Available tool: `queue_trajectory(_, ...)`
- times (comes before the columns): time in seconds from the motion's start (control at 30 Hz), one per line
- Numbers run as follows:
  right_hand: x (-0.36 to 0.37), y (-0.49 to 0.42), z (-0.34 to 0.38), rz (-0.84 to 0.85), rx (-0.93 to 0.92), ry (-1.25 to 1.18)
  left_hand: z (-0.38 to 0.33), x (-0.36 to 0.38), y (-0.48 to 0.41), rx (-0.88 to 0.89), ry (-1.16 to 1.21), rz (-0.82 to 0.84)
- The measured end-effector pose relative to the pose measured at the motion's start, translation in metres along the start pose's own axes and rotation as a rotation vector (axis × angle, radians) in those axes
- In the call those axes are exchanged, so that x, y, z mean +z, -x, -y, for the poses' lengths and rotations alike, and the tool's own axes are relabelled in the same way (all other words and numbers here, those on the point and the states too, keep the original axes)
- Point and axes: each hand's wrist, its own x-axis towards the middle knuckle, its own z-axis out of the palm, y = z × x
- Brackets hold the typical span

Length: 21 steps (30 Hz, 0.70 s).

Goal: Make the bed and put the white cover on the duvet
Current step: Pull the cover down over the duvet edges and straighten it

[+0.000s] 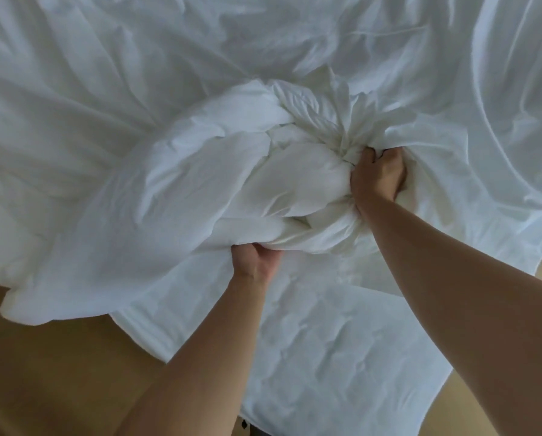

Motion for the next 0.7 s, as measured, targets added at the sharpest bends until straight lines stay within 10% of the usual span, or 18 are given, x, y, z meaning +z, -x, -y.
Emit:
queue_trajectory(0.27,0.005,-0.003,-0.005,0.036,-0.090,0.106,-0.034,0.014,-0.025,-0.086,-0.110,-0.373)
queue_trajectory(0.43,0.006,-0.001,-0.004,0.006,-0.176,0.103,-0.017,0.027,0.016,0.115,-0.095,-0.314)
queue_trajectory(0.7,0.023,0.001,0.005,-0.010,-0.170,0.076,-0.050,0.047,0.127,0.188,-0.645,-0.576)
